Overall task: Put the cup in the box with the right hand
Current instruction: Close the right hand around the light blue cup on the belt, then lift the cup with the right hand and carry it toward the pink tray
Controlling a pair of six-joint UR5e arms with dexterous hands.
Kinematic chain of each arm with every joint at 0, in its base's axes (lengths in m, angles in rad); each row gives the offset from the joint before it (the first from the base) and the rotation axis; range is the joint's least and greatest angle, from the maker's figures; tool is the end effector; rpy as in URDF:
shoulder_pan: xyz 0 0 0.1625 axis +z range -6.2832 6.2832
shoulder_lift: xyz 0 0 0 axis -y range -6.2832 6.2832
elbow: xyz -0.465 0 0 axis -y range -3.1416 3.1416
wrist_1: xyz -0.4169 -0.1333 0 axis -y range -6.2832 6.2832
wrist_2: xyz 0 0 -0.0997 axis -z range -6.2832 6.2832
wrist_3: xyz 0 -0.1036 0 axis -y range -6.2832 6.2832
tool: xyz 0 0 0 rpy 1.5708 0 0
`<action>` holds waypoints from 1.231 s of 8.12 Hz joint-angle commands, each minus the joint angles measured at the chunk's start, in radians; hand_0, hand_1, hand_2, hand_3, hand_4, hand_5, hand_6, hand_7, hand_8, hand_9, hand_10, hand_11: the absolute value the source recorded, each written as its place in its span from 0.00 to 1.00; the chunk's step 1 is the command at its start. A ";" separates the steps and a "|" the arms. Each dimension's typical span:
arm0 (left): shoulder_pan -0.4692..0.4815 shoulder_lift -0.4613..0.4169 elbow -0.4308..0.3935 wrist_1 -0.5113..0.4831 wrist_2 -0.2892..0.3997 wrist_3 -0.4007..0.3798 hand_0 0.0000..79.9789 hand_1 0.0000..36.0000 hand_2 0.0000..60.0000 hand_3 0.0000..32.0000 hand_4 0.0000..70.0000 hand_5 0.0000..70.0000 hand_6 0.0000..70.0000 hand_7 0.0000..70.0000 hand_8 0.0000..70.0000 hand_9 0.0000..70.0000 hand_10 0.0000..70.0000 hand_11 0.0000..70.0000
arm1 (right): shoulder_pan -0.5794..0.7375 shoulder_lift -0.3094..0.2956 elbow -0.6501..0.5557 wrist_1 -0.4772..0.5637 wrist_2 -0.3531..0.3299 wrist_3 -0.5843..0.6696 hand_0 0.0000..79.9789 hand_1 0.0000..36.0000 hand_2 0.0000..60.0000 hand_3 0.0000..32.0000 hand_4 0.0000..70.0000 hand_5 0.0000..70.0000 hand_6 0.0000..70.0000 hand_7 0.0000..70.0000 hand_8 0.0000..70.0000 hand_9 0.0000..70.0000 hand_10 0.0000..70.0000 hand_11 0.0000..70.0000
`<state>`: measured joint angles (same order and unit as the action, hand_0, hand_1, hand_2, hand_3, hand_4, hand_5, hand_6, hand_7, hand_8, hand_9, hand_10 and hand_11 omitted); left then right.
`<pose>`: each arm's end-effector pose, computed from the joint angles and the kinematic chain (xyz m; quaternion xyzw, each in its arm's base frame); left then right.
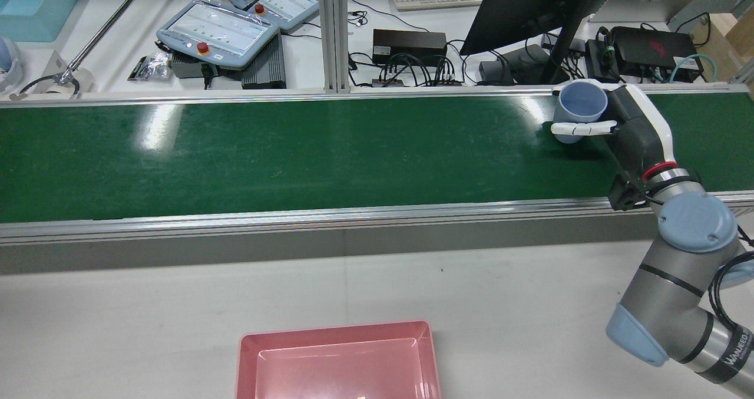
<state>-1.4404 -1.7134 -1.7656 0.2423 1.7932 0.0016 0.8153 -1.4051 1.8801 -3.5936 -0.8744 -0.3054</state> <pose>-0.0355 -0.5791 0.5744 -0.1218 0.7290 -0.6617 0.1260 -0.2174 -0.5222 0.5283 0.0824 -0.7085 0.6902 0.1219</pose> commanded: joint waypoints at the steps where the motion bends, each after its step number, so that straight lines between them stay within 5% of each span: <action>1: 0.000 0.002 0.000 0.000 0.000 0.000 0.00 0.00 0.00 0.00 0.00 0.00 0.00 0.00 0.00 0.00 0.00 0.00 | 0.059 -0.009 0.034 -0.014 0.000 -0.001 0.62 0.94 1.00 0.00 1.00 0.21 0.61 1.00 1.00 1.00 0.72 1.00; 3: 0.000 0.002 0.000 0.000 0.000 0.000 0.00 0.00 0.00 0.00 0.00 0.00 0.00 0.00 0.00 0.00 0.00 0.00 | 0.033 -0.011 0.257 -0.100 -0.005 -0.065 0.68 0.85 1.00 0.00 1.00 0.21 0.55 1.00 0.93 1.00 0.66 0.94; 5: 0.000 0.002 0.002 0.000 0.000 0.000 0.00 0.00 0.00 0.00 0.00 0.00 0.00 0.00 0.00 0.00 0.00 0.00 | -0.121 0.001 0.559 -0.181 0.012 -0.325 0.69 0.81 1.00 0.00 1.00 0.21 0.52 1.00 0.91 1.00 0.63 0.90; 6: 0.000 0.002 0.000 0.000 0.000 0.000 0.00 0.00 0.00 0.00 0.00 0.00 0.00 0.00 0.00 0.00 0.00 0.00 | -0.254 0.008 0.615 -0.180 0.067 -0.402 0.67 0.79 1.00 0.00 1.00 0.20 0.51 1.00 0.90 1.00 0.63 0.89; 8: 0.000 0.002 0.000 0.000 0.000 0.000 0.00 0.00 0.00 0.00 0.00 0.00 0.00 0.00 0.00 0.00 0.00 0.00 | -0.626 0.055 0.597 -0.172 0.299 -0.505 0.69 0.68 1.00 0.00 1.00 0.20 0.51 1.00 0.90 1.00 0.63 0.89; 10: 0.000 0.000 0.000 0.002 0.000 0.000 0.00 0.00 0.00 0.00 0.00 0.00 0.00 0.00 0.00 0.00 0.00 0.00 | -0.749 0.109 0.425 -0.002 0.354 -0.578 0.67 0.65 0.96 0.00 1.00 0.19 0.49 1.00 0.88 1.00 0.63 0.89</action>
<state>-1.4404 -1.7119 -1.7655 0.2424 1.7932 0.0015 0.2479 -1.3465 2.4498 -3.7511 -0.6086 -0.8032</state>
